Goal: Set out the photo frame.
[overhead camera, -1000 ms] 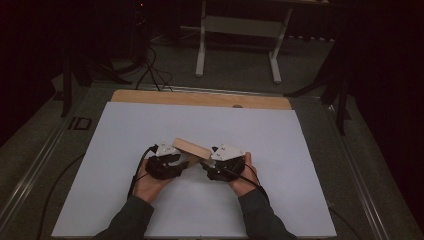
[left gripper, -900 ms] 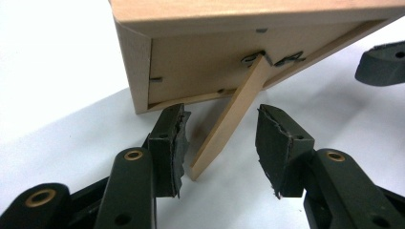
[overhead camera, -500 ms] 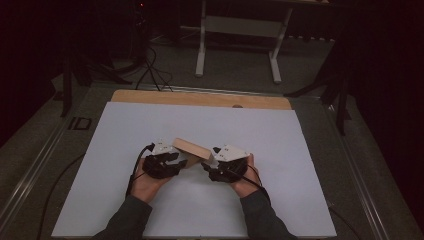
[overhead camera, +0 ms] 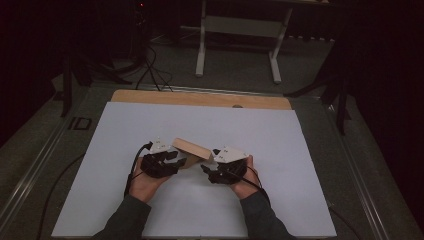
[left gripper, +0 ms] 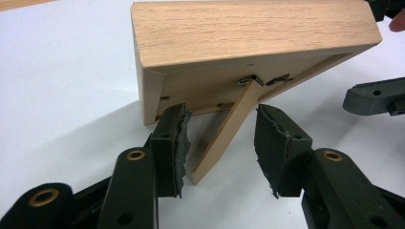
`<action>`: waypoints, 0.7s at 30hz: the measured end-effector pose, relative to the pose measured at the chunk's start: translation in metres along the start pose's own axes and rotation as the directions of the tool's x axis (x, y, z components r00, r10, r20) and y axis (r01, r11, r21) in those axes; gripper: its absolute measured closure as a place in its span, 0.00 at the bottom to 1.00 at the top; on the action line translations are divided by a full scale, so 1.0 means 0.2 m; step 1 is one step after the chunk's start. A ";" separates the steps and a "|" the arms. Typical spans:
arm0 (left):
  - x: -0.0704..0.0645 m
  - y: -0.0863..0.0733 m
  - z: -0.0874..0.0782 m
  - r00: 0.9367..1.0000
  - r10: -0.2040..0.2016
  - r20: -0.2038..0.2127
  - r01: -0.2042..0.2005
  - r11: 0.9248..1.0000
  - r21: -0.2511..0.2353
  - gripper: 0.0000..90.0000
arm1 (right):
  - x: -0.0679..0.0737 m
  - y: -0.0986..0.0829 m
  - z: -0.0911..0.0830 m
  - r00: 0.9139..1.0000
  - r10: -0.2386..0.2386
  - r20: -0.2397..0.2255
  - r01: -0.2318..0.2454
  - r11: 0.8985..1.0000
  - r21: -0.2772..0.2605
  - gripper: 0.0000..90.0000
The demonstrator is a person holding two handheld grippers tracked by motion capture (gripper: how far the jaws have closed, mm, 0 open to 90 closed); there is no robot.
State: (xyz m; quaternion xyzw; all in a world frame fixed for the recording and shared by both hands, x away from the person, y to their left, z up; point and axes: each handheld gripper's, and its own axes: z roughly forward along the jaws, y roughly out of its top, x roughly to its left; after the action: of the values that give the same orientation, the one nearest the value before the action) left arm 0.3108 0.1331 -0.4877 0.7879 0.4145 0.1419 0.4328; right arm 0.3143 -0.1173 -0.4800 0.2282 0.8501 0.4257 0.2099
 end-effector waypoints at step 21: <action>0.01 0.02 -0.03 0.999 -0.036 0.011 0.036 0.999 -0.012 0.61 | -0.06 -0.03 -0.04 1.000 0.007 -0.029 -0.007 1.000 0.006 0.38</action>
State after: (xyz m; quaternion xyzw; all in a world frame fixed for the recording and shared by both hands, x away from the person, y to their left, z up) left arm 0.3099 0.1366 -0.4804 0.7785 0.4252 0.1323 0.4422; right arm 0.3177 -0.1323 -0.4777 0.2255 0.8536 0.4270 0.1955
